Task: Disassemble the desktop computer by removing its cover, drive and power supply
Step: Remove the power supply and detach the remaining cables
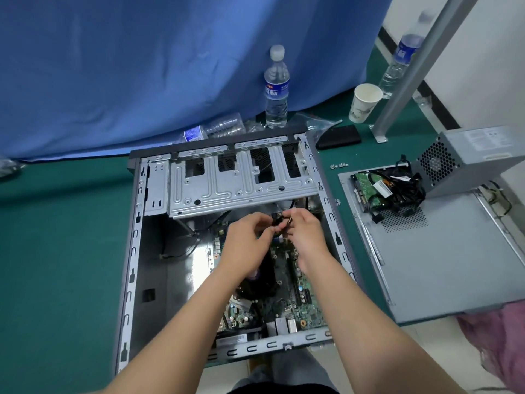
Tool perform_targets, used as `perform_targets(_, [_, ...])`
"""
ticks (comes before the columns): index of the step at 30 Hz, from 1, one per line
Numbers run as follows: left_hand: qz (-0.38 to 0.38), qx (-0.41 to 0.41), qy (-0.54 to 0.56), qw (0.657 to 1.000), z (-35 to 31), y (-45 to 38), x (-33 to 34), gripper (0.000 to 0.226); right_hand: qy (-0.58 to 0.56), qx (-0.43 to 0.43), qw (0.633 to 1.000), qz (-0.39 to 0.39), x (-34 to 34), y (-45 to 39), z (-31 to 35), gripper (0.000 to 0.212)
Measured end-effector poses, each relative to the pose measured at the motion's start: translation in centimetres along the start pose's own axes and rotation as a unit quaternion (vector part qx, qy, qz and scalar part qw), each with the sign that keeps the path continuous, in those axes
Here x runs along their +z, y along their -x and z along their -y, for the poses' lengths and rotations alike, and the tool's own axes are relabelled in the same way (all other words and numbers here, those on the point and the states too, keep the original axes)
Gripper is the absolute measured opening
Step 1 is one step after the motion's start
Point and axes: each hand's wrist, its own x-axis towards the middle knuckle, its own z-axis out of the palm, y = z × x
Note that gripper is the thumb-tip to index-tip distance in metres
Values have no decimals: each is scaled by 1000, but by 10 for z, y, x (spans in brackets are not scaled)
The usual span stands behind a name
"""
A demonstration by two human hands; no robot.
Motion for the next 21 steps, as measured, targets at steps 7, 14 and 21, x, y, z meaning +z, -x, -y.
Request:
perform_targets(7, [-39, 3, 40, 998, -27, -26, -9, 10, -142, 58, 988, 3, 6, -26, 10, 32])
perform_targets(14, [-71, 10, -41, 997, -52, -63, -1, 16, -224, 107, 968, 28, 6, -31, 19, 27])
perform_targets(21, [-53, 12, -100, 994, -53, -88, 8, 22, -351, 193, 916, -7, 9, -34, 26, 28])
